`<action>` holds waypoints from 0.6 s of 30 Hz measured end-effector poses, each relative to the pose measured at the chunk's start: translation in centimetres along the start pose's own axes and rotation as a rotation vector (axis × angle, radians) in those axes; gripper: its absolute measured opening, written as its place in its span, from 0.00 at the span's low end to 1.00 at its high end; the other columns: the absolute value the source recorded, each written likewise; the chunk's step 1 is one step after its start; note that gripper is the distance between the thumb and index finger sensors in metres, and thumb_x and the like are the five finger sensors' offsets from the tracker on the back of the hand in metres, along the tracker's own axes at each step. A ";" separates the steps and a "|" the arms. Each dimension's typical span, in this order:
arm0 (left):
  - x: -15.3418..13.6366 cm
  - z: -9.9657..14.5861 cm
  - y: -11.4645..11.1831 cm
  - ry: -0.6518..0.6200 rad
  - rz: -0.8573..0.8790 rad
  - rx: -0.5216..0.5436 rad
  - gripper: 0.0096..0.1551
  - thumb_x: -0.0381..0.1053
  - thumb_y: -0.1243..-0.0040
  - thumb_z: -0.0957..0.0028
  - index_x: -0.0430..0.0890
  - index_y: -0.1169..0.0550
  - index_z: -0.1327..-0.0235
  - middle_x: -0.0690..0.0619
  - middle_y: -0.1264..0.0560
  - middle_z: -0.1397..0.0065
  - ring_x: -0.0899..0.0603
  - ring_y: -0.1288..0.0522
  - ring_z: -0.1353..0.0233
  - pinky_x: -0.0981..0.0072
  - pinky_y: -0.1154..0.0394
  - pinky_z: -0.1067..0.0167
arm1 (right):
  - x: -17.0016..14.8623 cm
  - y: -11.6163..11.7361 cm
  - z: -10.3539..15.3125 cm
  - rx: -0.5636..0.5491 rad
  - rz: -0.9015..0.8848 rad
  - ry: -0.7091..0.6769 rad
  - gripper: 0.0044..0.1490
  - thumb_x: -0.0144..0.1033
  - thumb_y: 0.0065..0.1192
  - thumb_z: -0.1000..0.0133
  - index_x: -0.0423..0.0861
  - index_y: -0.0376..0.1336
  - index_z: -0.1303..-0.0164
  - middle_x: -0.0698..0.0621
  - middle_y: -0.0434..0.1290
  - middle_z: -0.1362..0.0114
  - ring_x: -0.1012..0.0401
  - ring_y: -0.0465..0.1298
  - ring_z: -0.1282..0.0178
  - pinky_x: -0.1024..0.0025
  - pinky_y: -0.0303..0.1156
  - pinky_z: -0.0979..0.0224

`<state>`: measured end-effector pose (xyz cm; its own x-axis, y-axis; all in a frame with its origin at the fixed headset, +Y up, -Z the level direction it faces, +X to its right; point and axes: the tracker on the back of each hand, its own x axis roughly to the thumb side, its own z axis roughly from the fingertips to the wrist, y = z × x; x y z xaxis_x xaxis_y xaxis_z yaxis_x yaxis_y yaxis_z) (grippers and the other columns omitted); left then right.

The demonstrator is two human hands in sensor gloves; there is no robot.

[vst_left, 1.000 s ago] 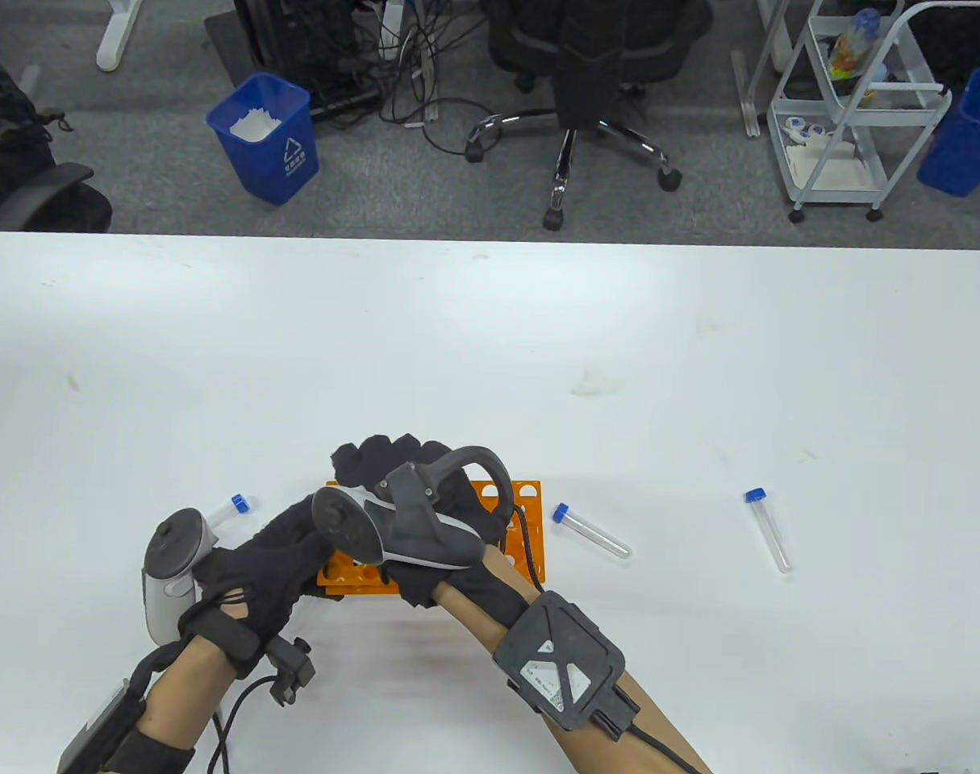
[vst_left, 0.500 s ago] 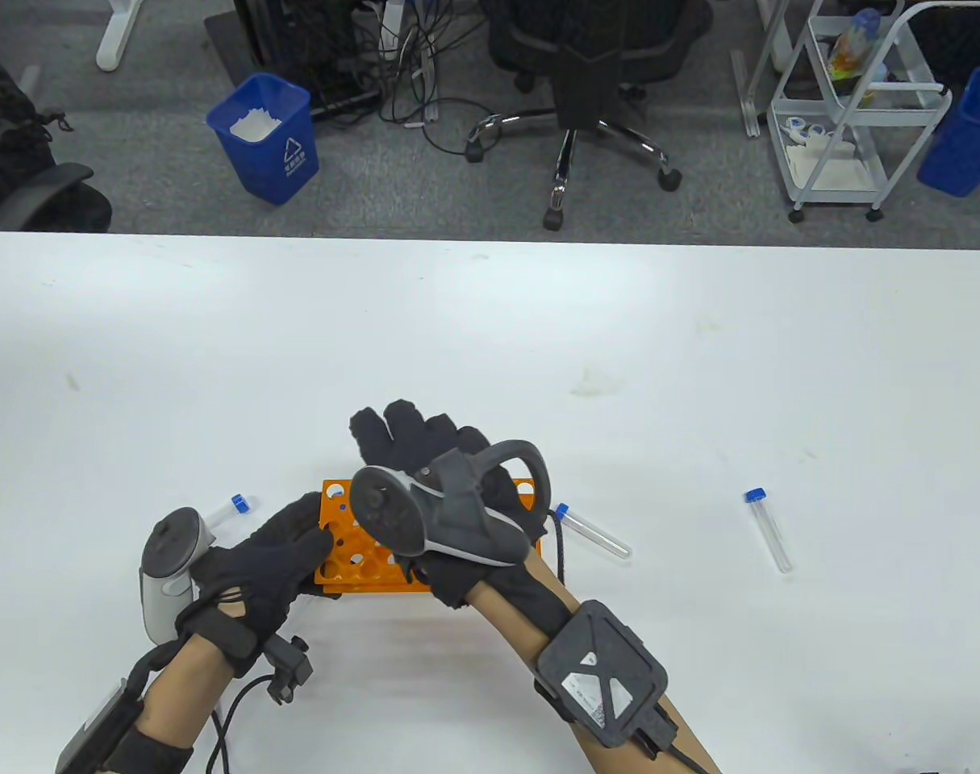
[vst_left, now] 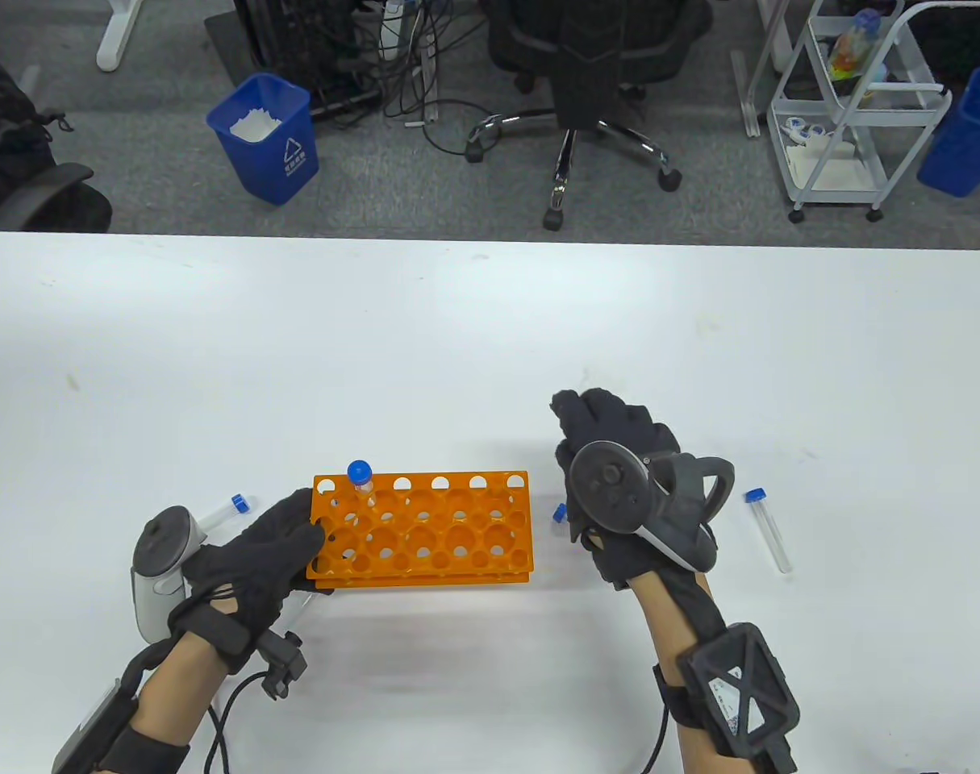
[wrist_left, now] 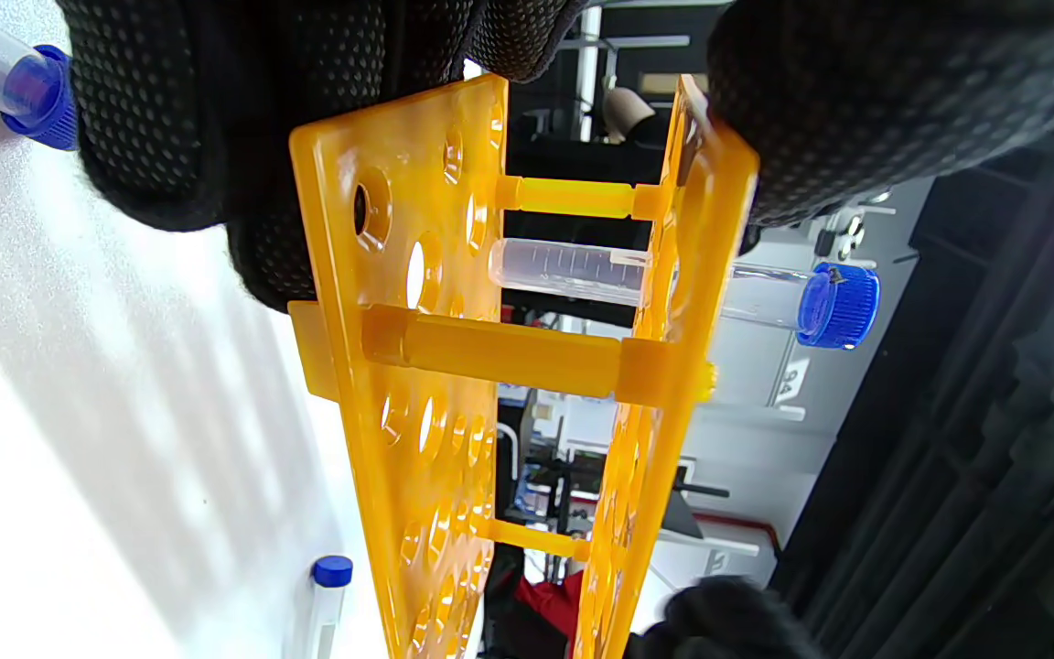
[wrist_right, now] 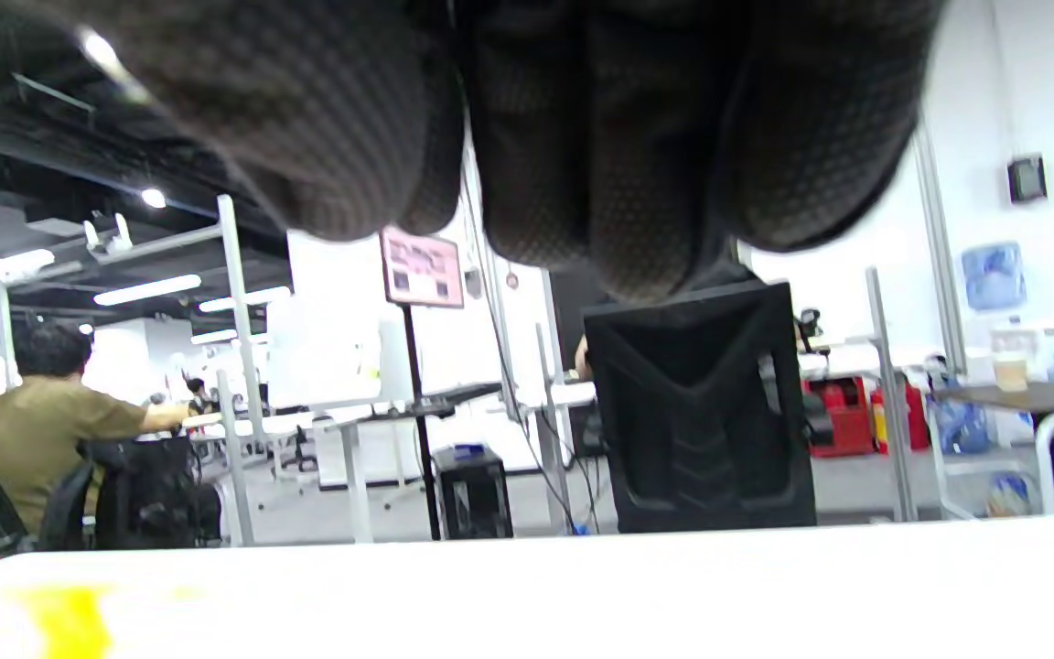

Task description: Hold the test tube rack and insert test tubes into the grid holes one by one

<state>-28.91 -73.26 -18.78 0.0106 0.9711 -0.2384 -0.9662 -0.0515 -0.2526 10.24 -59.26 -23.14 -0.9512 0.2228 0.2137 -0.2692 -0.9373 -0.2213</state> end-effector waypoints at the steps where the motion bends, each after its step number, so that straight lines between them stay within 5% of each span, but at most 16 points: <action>1: 0.0 0.0 0.1 0.002 0.004 0.000 0.55 0.66 0.32 0.57 0.39 0.41 0.26 0.31 0.30 0.34 0.35 0.13 0.48 0.48 0.17 0.49 | -1.0 1.3 0.1 0.042 -0.014 0.009 0.32 0.38 0.70 0.53 0.51 0.67 0.36 0.42 0.74 0.29 0.40 0.78 0.38 0.39 0.76 0.39; 9: -0.1 -0.1 0.5 0.008 0.017 0.003 0.55 0.66 0.32 0.57 0.39 0.41 0.26 0.31 0.30 0.34 0.35 0.13 0.48 0.48 0.17 0.49 | -3.5 9.6 1.1 0.275 0.006 0.002 0.33 0.38 0.73 0.55 0.53 0.68 0.36 0.43 0.74 0.29 0.40 0.77 0.37 0.40 0.76 0.39; 18: -0.1 -0.1 0.4 0.009 0.018 0.000 0.55 0.66 0.32 0.57 0.39 0.41 0.26 0.31 0.30 0.34 0.35 0.13 0.48 0.48 0.17 0.49 | -2.7 14.3 1.8 0.358 0.111 -0.030 0.34 0.40 0.74 0.55 0.54 0.68 0.36 0.42 0.74 0.29 0.40 0.78 0.38 0.41 0.77 0.40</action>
<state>-29.30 -73.38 -18.92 -0.0043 0.9678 -0.2516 -0.9663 -0.0688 -0.2482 9.29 -73.71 -25.13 -0.9654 0.1114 0.2359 -0.0897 -0.9909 0.1008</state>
